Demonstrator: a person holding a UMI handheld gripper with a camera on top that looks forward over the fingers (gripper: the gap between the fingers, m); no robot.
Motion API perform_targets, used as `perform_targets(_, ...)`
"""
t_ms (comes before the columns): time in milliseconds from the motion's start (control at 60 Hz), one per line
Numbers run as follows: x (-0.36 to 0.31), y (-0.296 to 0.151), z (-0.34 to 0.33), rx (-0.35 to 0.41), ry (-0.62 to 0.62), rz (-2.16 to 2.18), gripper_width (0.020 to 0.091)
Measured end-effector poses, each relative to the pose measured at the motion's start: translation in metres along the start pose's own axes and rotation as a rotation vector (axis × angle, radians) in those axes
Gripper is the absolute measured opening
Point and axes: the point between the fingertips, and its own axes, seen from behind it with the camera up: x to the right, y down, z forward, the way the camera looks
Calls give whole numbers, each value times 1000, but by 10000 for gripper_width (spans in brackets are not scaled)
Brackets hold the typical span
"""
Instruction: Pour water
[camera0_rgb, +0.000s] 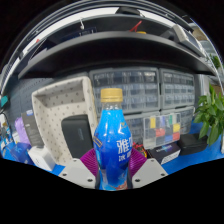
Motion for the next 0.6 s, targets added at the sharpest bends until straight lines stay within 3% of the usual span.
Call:
perform_targets(267,25,59,26,-41,9,-61,363)
perform_targets(333,32,76,29,-62,17,-60,376)
perform_targets(350,34,82,30,-71,20,-62,429)
perform_targets(367,33,76,30,-40,14,-57,392)
perform_targets(467,33,78,25,-17,9,-43,387)
perform_targets(600,30,80,21,-10,8,-83,472)
